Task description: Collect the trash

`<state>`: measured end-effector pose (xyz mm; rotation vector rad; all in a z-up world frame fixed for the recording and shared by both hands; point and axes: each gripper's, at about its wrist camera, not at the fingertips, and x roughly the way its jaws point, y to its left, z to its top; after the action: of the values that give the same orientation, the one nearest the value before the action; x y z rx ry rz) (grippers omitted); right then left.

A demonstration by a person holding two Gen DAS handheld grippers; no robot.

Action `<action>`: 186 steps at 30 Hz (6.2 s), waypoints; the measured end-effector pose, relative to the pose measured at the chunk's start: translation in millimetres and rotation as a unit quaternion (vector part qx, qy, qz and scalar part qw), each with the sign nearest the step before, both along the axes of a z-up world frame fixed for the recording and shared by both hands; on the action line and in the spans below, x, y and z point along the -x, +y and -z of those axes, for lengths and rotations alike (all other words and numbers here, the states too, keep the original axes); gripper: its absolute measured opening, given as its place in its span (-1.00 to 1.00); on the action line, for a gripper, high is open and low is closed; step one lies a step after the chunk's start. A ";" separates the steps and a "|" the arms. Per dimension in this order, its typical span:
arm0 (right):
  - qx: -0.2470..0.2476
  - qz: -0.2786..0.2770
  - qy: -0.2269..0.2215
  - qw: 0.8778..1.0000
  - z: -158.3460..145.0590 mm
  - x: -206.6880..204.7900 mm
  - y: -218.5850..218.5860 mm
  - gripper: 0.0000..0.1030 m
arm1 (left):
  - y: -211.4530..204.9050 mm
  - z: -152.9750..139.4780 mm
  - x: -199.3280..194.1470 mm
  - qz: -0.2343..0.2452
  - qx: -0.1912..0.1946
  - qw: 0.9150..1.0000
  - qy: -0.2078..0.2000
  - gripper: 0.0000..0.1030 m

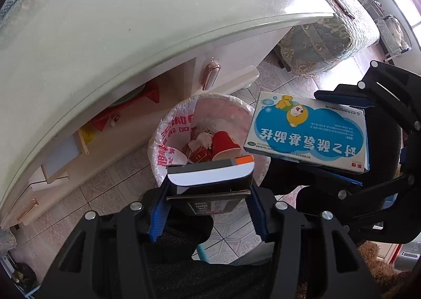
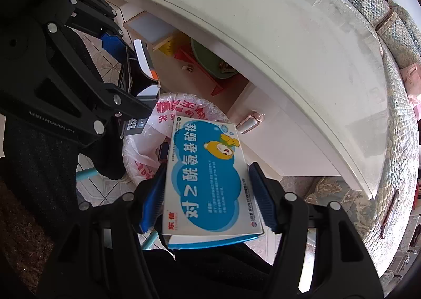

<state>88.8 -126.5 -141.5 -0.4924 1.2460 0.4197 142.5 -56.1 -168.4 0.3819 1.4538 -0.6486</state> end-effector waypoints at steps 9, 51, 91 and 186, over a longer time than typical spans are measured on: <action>-0.010 0.012 0.027 0.999 36.6 -8.8 -7.2 0.19 | -4.0 44.1 -3.1 -0.012 -0.006 1.000 0.006 0.00; -0.060 0.133 0.095 0.985 173.8 -51.0 -24.6 0.57 | -4.1 206.6 -26.1 -0.062 -0.053 0.992 0.100 0.31; -0.121 0.293 0.024 0.948 90.3 3.2 -48.5 0.72 | 13.5 123.9 11.2 -0.173 -0.030 0.984 -0.011 0.53; -0.118 0.354 -0.479 0.795 -213.8 194.1 -47.1 0.88 | 30.3 -226.5 190.1 -0.292 0.103 0.851 -0.424 0.86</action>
<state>-105.3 -173.6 72.3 0.0401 0.2957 -0.3182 -47.6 -25.8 58.1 0.0150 0.5718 -0.0833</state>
